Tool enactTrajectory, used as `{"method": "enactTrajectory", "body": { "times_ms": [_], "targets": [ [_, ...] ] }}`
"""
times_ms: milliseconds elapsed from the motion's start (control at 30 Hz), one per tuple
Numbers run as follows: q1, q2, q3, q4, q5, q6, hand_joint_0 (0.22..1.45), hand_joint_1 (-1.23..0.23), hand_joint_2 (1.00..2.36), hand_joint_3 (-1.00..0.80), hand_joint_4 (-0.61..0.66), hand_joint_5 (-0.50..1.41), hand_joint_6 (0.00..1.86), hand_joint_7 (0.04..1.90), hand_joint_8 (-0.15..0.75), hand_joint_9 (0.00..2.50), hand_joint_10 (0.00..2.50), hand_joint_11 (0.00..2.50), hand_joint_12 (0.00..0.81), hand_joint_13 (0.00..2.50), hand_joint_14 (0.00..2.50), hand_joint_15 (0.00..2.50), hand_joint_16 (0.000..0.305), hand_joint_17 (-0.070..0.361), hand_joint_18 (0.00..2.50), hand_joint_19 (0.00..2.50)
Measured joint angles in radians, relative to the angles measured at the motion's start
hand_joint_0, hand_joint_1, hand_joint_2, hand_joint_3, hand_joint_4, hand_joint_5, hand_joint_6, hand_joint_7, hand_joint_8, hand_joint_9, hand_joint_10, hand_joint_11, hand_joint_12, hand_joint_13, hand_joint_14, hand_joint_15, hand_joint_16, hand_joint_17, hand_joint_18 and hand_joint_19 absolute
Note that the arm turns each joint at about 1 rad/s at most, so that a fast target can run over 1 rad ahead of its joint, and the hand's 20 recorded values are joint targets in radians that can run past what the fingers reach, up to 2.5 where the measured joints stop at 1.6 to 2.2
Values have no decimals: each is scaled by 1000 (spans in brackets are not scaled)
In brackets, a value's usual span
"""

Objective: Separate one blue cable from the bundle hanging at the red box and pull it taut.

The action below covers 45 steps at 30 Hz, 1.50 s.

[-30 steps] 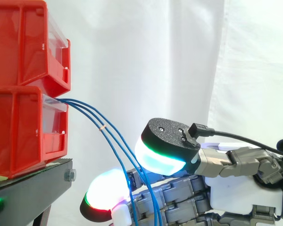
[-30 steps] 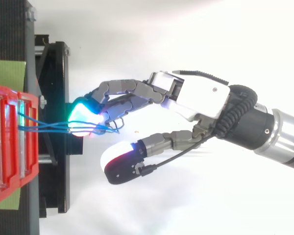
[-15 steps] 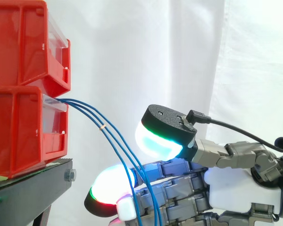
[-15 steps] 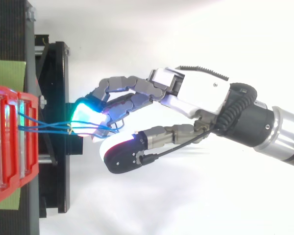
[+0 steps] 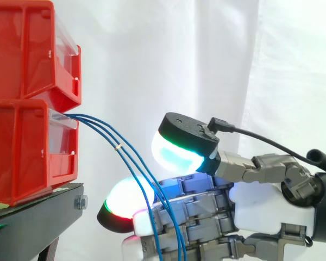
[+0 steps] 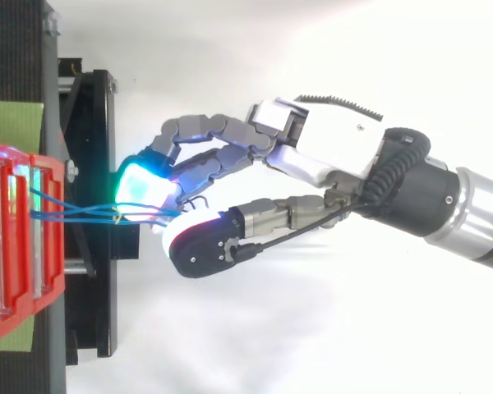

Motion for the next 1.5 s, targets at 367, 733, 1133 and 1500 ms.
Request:
{"method": "enactTrajectory", "body": {
  "times_ms": [367,733,1133,1500],
  "targets": [
    [-10,1,29,-2,-32,0,686,-743,1010,-378,267,-127,500,1238,351,890,16,627,316,822,13,357,30,68,616,295],
    [-7,0,38,-2,-35,-7,685,-740,1011,-352,231,-167,682,1028,353,899,16,664,323,855,14,398,31,69,640,316],
    [2,0,43,1,-33,-24,653,-695,1011,-349,222,-208,867,947,364,899,14,709,327,870,15,413,31,70,639,332],
    [5,0,47,3,-32,-30,640,-688,1013,-313,214,-190,931,1079,394,985,18,841,332,903,17,435,31,70,660,332]
  ]
}}
